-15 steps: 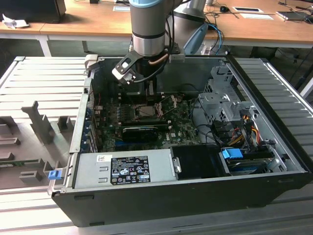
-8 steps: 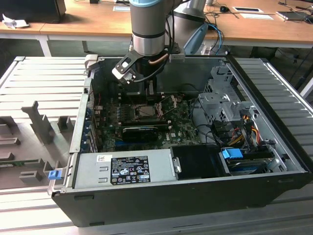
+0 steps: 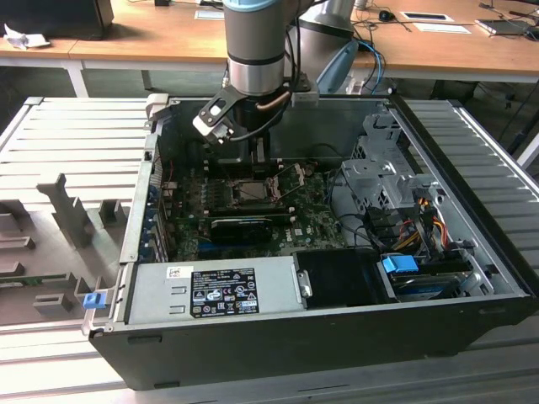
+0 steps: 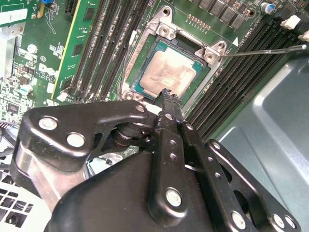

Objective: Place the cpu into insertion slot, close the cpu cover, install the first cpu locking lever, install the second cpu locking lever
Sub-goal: 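Close the cpu cover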

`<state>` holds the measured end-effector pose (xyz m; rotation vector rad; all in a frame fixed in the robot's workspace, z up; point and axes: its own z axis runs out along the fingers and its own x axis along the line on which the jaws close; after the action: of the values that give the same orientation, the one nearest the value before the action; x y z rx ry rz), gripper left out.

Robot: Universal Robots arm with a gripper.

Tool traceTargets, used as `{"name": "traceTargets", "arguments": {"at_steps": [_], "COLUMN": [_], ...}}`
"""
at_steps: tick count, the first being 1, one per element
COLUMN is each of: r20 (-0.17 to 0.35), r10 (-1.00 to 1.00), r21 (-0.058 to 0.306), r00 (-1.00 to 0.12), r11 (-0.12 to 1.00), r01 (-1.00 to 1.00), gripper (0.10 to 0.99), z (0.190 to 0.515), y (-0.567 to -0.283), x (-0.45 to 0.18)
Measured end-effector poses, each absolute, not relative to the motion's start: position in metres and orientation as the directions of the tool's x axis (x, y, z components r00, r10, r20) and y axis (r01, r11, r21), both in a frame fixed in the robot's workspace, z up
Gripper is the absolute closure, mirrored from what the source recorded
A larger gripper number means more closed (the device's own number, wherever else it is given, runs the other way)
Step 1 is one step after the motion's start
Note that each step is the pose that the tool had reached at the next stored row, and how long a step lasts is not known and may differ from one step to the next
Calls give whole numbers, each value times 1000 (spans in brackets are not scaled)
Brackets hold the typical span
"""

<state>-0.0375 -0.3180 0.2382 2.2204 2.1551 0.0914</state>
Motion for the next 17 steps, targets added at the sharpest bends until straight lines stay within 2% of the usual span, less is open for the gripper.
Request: {"name": "traceTargets", "arguments": {"at_steps": [17], "r20": [10], "r10": [1000], "r21": [74], "r00": [29], "r11": [-30], "r01": [997], "gripper": [980], "z": [241], "y": [-318], "x": [-37]}}
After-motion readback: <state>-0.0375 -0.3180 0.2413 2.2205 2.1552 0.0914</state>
